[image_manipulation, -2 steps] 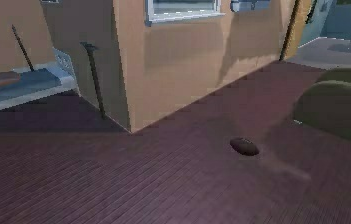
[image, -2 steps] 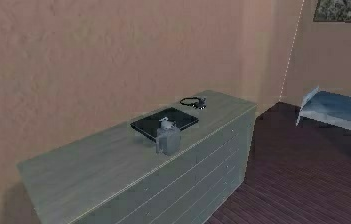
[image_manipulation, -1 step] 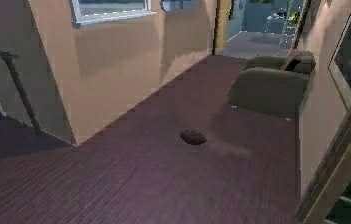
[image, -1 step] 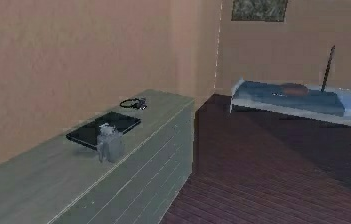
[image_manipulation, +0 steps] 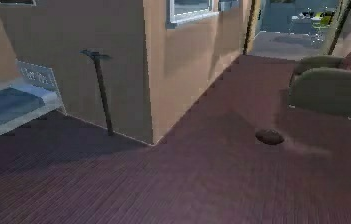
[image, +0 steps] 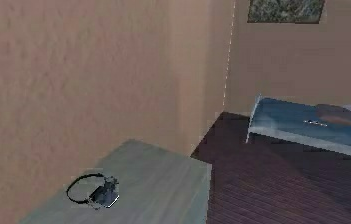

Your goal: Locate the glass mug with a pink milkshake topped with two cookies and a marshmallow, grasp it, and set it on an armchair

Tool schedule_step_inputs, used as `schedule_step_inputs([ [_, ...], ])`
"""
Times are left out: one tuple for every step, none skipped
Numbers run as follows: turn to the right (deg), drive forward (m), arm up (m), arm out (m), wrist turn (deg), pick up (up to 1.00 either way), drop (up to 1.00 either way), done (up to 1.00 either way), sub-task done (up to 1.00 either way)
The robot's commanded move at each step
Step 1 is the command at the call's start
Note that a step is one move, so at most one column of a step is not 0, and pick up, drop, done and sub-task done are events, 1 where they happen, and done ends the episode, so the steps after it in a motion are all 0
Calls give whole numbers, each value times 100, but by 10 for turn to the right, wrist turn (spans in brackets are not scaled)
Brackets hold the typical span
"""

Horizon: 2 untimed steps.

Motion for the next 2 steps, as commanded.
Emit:
schedule_step_inputs([
  [-450, 0, 0, 0, 0, 0, 0, 0, 0],
  [-450, 0, 0, 0, 0, 0, 0, 0, 0],
])
